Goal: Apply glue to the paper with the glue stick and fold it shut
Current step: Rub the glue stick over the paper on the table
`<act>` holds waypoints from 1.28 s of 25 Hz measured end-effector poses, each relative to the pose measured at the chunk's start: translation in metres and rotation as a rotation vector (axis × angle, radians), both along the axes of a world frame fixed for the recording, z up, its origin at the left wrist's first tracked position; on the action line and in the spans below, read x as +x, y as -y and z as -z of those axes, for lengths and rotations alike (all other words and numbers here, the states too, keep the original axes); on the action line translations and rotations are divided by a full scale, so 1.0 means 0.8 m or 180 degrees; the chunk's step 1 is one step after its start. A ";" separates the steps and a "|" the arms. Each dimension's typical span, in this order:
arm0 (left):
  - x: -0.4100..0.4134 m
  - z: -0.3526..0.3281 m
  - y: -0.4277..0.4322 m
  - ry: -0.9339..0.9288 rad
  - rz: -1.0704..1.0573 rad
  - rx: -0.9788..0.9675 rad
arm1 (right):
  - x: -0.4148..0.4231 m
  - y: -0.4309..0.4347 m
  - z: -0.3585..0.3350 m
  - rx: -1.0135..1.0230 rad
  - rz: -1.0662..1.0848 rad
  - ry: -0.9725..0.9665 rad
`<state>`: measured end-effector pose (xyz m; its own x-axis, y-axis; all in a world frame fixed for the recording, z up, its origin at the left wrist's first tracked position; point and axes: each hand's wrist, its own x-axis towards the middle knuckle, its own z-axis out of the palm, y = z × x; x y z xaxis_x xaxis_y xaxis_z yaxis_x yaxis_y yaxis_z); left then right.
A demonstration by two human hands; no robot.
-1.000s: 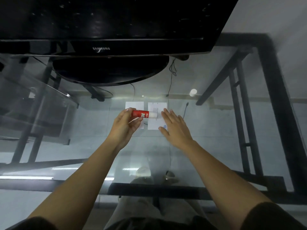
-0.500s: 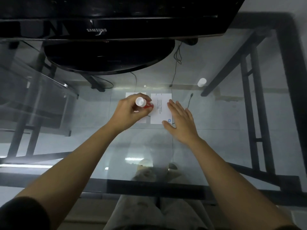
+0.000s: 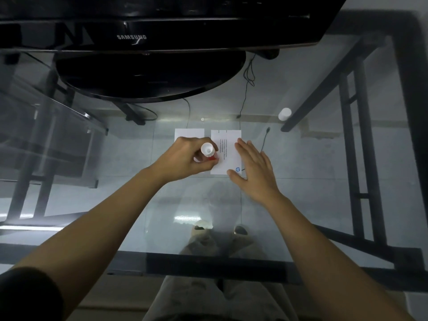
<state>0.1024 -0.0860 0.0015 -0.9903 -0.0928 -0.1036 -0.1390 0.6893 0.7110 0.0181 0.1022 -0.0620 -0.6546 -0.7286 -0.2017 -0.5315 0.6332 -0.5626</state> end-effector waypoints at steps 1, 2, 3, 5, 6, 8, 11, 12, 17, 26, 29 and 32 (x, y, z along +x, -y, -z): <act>-0.009 0.000 0.005 -0.0022 -0.0046 -0.0007 | 0.000 0.000 -0.001 -0.0022 0.0009 0.0024; -0.019 -0.001 0.011 -0.0034 -0.0130 -0.0020 | 0.000 0.000 -0.001 -0.0036 0.0016 0.0051; -0.029 -0.001 0.017 -0.0036 -0.0235 -0.0048 | -0.001 -0.001 -0.001 -0.0040 0.0015 0.0075; -0.046 -0.002 0.024 -0.0072 -0.0458 -0.0174 | 0.000 0.000 0.000 -0.0038 0.0004 0.0080; -0.050 -0.001 0.024 -0.0096 -0.0549 -0.0233 | 0.000 0.000 0.000 -0.0038 0.0008 0.0079; -0.044 0.000 0.015 -0.0126 -0.0618 -0.0159 | -0.001 0.001 0.001 -0.0040 0.0038 0.0080; -0.014 -0.001 -0.009 -0.0106 -0.0438 0.0095 | -0.001 0.001 -0.001 -0.0086 0.0077 0.0050; -0.005 0.000 -0.013 -0.0082 -0.0364 0.0118 | -0.001 0.001 -0.002 -0.0086 0.0081 0.0048; 0.001 0.001 -0.018 0.0085 -0.0141 0.0176 | -0.001 0.002 -0.006 -0.0059 0.0080 0.0114; -0.047 0.001 0.014 -0.0105 -0.0620 -0.0100 | 0.002 0.002 -0.014 0.0080 0.0118 0.0118; -0.012 -0.001 -0.005 -0.0176 -0.0426 0.0140 | -0.001 0.000 -0.015 0.0557 0.0273 -0.0004; 0.004 0.001 -0.019 -0.0090 -0.0212 0.0197 | -0.002 0.002 -0.017 0.0798 0.0280 0.0012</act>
<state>0.1054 -0.0706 0.0007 -0.9847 -0.1529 -0.0833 -0.1624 0.6339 0.7562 0.0163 0.1006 -0.0488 -0.7121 -0.5959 -0.3713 -0.4665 0.7968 -0.3841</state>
